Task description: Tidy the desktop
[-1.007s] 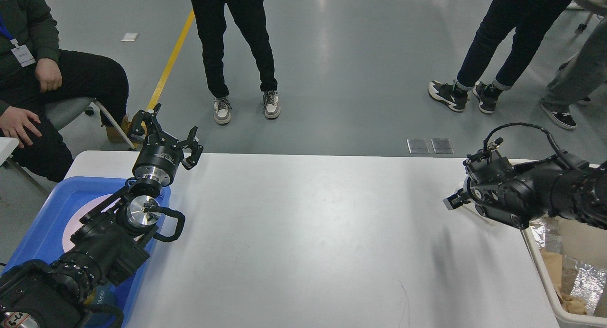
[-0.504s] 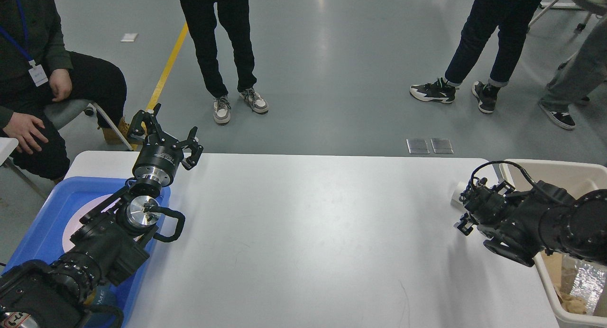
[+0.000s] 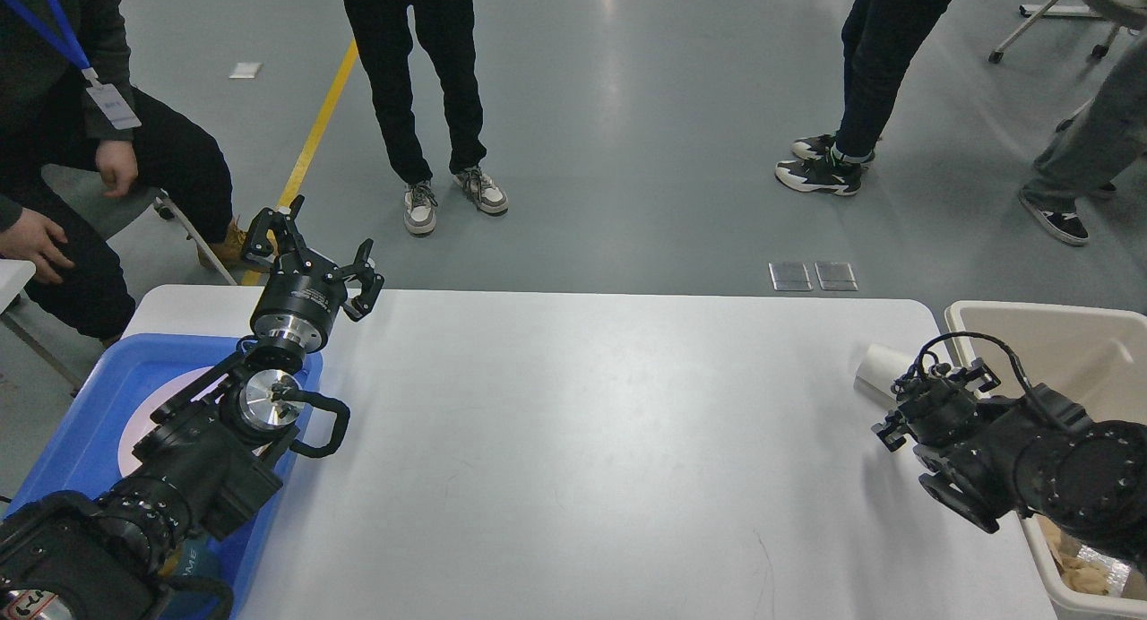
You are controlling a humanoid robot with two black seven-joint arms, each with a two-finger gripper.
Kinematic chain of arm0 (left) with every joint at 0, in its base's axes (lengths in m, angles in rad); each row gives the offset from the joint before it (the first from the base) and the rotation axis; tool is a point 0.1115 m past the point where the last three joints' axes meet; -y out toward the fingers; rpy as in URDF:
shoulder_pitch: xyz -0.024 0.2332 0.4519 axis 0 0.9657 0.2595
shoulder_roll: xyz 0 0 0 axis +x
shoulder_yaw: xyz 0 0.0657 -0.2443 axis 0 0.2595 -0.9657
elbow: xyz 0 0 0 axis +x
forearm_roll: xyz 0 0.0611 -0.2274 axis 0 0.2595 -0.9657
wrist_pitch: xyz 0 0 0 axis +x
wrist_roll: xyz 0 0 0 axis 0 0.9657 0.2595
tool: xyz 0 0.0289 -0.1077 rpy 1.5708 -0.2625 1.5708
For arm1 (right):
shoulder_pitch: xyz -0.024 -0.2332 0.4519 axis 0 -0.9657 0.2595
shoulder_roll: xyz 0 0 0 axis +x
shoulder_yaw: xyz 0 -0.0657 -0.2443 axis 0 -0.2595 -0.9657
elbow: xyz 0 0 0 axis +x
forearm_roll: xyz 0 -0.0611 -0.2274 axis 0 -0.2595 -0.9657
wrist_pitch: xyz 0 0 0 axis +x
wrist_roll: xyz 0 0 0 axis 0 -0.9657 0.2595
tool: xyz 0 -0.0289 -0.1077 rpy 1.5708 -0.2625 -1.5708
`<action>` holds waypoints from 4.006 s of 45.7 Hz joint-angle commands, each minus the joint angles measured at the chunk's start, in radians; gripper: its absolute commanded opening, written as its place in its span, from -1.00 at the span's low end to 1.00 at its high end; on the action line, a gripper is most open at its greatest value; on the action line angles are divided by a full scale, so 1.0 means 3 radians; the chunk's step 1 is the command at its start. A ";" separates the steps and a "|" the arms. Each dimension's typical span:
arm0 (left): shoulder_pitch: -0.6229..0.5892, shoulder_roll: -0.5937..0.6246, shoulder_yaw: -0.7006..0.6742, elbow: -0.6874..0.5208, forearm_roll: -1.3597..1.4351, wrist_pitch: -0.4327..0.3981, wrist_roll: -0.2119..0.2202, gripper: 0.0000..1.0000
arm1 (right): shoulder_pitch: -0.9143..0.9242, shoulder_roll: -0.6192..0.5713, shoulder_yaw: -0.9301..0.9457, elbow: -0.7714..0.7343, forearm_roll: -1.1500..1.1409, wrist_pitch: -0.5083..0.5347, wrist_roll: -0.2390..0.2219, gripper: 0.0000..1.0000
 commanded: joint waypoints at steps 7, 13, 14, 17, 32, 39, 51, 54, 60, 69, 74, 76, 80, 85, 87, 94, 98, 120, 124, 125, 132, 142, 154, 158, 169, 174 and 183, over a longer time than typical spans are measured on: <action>-0.0001 0.0002 0.0000 0.0000 0.0000 -0.0005 0.0000 0.92 | -0.0065 0.0002 0.0102 -0.0019 0.0023 -0.0173 0.0002 1.00; -0.0001 -0.0004 0.0000 0.0000 0.0000 0.0000 0.0000 0.92 | -0.0070 -0.0028 0.0112 -0.0019 0.0120 -0.0168 -0.0003 1.00; -0.0001 -0.0004 0.0000 0.0000 0.0000 0.0000 0.0000 0.92 | -0.0070 -0.0038 0.0112 -0.0014 0.0166 -0.0163 -0.0003 1.00; -0.0001 0.0002 0.0000 0.0000 0.0000 0.0000 0.0000 0.92 | -0.0045 -0.0089 0.0127 0.0001 0.0350 -0.0148 -0.0003 1.00; 0.0004 -0.0004 0.0000 0.0000 0.0000 -0.0005 0.0000 0.92 | 0.0052 -0.0371 0.0122 0.0042 0.1041 -0.0127 0.0002 1.00; -0.0001 0.0001 0.0000 0.0000 0.0000 0.0000 0.0000 0.92 | 0.0037 -0.0376 0.0122 0.0042 0.1041 -0.0127 0.0002 1.00; -0.0001 0.0002 0.0000 0.0000 0.0000 0.0000 0.0000 0.92 | 0.0027 -0.0366 0.0117 0.0016 0.1041 -0.0138 0.0012 1.00; -0.0001 0.0002 0.0000 0.0000 0.0000 0.0000 0.0000 0.92 | 0.0027 -0.0355 0.0122 0.0016 0.1041 -0.0148 0.0012 1.00; 0.0004 0.0002 0.0000 0.0000 0.0000 0.0000 0.0000 0.92 | 0.0027 -0.0345 0.0138 0.0016 0.1046 -0.0148 0.0012 1.00; -0.0001 0.0001 0.0000 0.0000 0.0000 -0.0005 0.0000 0.92 | 0.0103 -0.0366 0.0148 0.0047 0.1046 -0.0143 0.0012 1.00; -0.0001 0.0002 0.0000 0.0000 0.0000 0.0000 0.0000 0.92 | 0.0231 -0.0432 0.0194 0.0190 0.1051 -0.0107 0.0012 1.00; 0.0004 -0.0004 0.0000 0.0000 0.0000 0.0000 0.0000 0.92 | 0.0262 -0.0539 0.0194 0.0292 0.1061 -0.0107 0.0012 1.00; -0.0001 0.0002 0.0000 0.0000 0.0000 0.0000 0.0000 0.92 | 0.0359 -0.0733 0.0194 0.0548 0.1071 -0.0107 0.0012 1.00; -0.0001 0.0002 0.0000 0.0000 0.0000 0.0000 0.0000 0.92 | 0.0477 -0.0882 0.0189 0.0824 0.1066 -0.0102 0.0012 1.00; -0.0001 0.0001 0.0000 0.0000 0.0000 0.0000 0.0000 0.92 | 0.0492 -0.0918 0.0194 0.0875 0.1066 -0.0086 0.0012 1.00; -0.0001 0.0002 0.0000 0.0000 0.0000 0.0000 0.0000 0.92 | 0.0512 -0.0923 0.0189 0.0901 0.1072 -0.0015 0.0012 1.00; 0.0004 0.0002 0.0000 0.0000 0.0000 0.0000 0.0000 0.92 | 0.0655 -0.0974 0.0199 0.0993 0.1087 0.0189 0.0007 1.00; -0.0001 0.0002 0.0000 0.0000 0.0000 0.0000 0.0000 0.92 | 0.1474 -0.1506 0.0214 0.1013 0.3004 0.1790 -0.0070 1.00; 0.0004 0.0002 0.0000 0.0000 0.0000 0.0000 0.0000 0.92 | 0.1479 -0.1480 0.0230 0.0998 0.3162 0.1811 -0.0111 1.00; 0.0004 0.0002 0.0000 0.0000 0.0000 0.0000 0.0000 0.92 | 0.1479 -0.1480 0.0230 0.0993 0.3229 0.1811 -0.0116 1.00; -0.0001 0.0001 0.0000 0.0000 0.0005 0.0000 0.0000 0.92 | 0.1469 -0.1440 0.0209 0.0998 0.3771 0.1836 -0.0351 1.00; -0.0001 0.0002 0.0000 0.0000 0.0000 0.0000 0.0000 0.92 | 0.1239 -0.1205 0.0209 0.0937 0.3868 0.1571 -0.0407 1.00; -0.0001 0.0002 0.0000 0.0000 0.0000 0.0000 0.0000 0.92 | 0.0906 -0.0836 0.0235 0.0840 0.3889 0.1080 -0.0407 1.00; -0.0001 0.0002 0.0000 0.0000 0.0000 0.0000 0.0000 0.92 | 0.0819 -0.0744 0.0245 0.0763 0.3904 0.0952 -0.0402 1.00; -0.0001 -0.0004 0.0000 0.0000 0.0000 0.0000 0.0000 0.92 | 0.0569 -0.0606 0.0439 0.0462 0.3879 0.0788 -0.0377 1.00; -0.0001 0.0002 0.0000 0.0000 0.0000 0.0000 0.0000 0.92 | 0.0472 -0.0580 0.0444 0.0364 0.3853 0.0778 -0.0377 1.00; -0.0001 0.0001 0.0000 0.0000 0.0000 0.0000 0.0000 0.92 | 0.0334 -0.0570 0.0450 0.0211 0.3853 0.0717 -0.0366 1.00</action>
